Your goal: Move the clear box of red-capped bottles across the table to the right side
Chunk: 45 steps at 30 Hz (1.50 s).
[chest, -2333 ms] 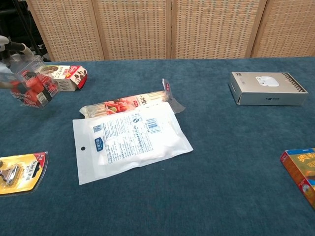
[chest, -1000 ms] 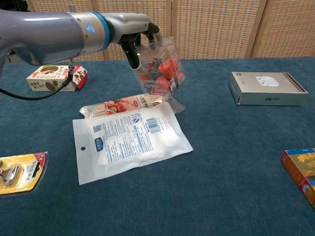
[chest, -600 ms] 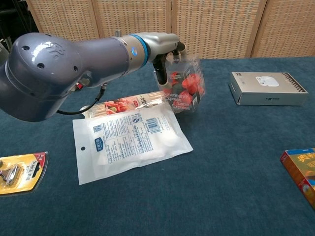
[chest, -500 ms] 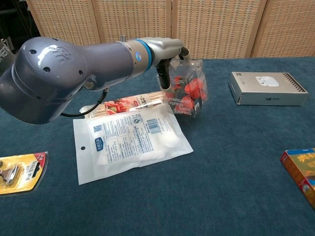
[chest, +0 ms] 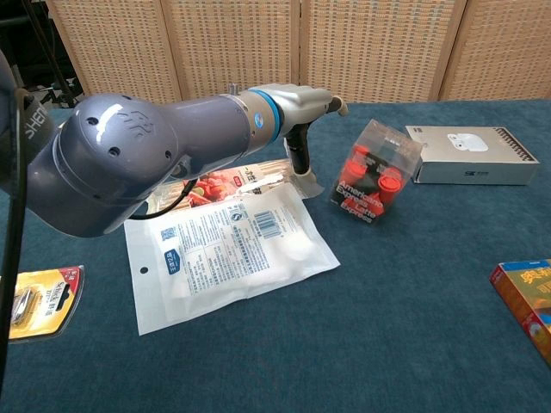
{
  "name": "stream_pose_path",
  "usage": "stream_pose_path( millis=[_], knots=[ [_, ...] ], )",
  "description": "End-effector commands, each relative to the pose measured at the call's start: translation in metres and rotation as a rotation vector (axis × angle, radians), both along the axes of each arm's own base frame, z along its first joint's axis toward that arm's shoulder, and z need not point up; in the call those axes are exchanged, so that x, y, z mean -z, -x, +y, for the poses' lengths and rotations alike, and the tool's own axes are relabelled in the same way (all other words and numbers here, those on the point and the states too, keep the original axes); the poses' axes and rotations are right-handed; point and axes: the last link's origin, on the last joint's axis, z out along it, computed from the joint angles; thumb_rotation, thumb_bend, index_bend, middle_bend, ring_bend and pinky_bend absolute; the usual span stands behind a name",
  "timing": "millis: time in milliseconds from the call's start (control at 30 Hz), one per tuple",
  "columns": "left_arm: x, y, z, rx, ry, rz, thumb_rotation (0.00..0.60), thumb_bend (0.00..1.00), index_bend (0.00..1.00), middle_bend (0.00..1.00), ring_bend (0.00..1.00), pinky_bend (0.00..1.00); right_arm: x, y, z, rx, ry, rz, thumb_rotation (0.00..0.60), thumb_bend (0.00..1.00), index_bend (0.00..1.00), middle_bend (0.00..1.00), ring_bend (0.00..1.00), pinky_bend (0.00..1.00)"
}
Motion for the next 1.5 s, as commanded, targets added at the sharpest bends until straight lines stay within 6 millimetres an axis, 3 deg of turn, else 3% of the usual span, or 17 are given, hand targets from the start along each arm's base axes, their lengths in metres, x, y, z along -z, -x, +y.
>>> stream_pose_path(
  millis=[33,267,400,533,767,900,933,1000,1300,1400,1500],
  knots=[
    [-0.001,0.000,0.001,-0.004,-0.009,-0.018,0.600,0.19,0.00,0.00,0.00,0.00,0.000,0.000,0.000,-0.001,0.001,0.000,0.600,0.05,0.02,0.00,0.00,0.00],
    [-0.016,0.003,0.006,-0.008,-0.040,-0.070,0.600,0.20,0.00,0.00,0.00,0.00,-0.001,0.000,0.000,-0.002,0.005,0.002,0.600,0.05,0.02,0.00,0.00,0.00],
    [-0.048,0.003,0.009,0.023,-0.112,-0.116,0.600,0.21,0.00,0.00,0.00,0.00,-0.001,0.000,0.000,-0.002,0.006,0.003,0.600,0.05,0.02,0.00,0.00,0.00],
    [-0.090,0.021,-0.008,0.106,-0.241,-0.147,0.600,0.21,0.00,0.00,0.00,0.00,0.000,-0.001,0.001,-0.007,0.003,0.009,0.600,0.05,0.02,0.00,0.00,0.00],
    [-0.149,0.108,-0.071,0.132,-0.372,-0.031,0.600,0.21,0.00,0.00,0.00,0.00,0.006,-0.007,0.002,-0.029,-0.003,0.033,0.600,0.05,0.02,0.00,0.00,0.00],
    [-0.171,0.159,-0.117,0.079,-0.368,-0.001,0.600,0.22,0.00,0.00,0.00,0.00,0.011,-0.009,0.003,-0.034,-0.008,0.057,0.600,0.05,0.02,0.00,0.00,0.00],
    [-0.178,0.183,-0.137,0.006,-0.356,-0.007,0.600,0.22,0.00,0.00,0.00,0.00,0.013,-0.010,0.003,-0.040,-0.015,0.070,0.600,0.05,0.02,0.00,0.00,0.00],
    [-0.188,0.210,-0.165,-0.049,-0.355,-0.045,0.600,0.22,0.00,0.00,0.00,0.00,0.015,-0.012,0.003,-0.046,-0.010,0.070,0.600,0.05,0.02,0.00,0.00,0.00],
    [-0.186,0.269,-0.216,-0.194,-0.356,-0.059,0.600,0.22,0.00,0.00,0.00,0.00,0.007,-0.024,-0.008,-0.083,0.063,0.091,0.600,0.04,0.01,0.00,0.00,0.00],
    [-0.182,0.282,-0.222,-0.246,-0.341,-0.082,0.600,0.22,0.00,0.00,0.00,0.00,-0.003,-0.051,-0.021,-0.148,0.076,0.130,0.600,0.03,0.00,0.00,0.00,0.00],
    [-0.180,0.290,-0.222,-0.285,-0.321,-0.091,0.600,0.22,0.00,0.00,0.00,0.00,-0.010,-0.094,-0.037,-0.228,0.074,0.144,0.600,0.04,0.00,0.00,0.00,0.00]
  ],
)
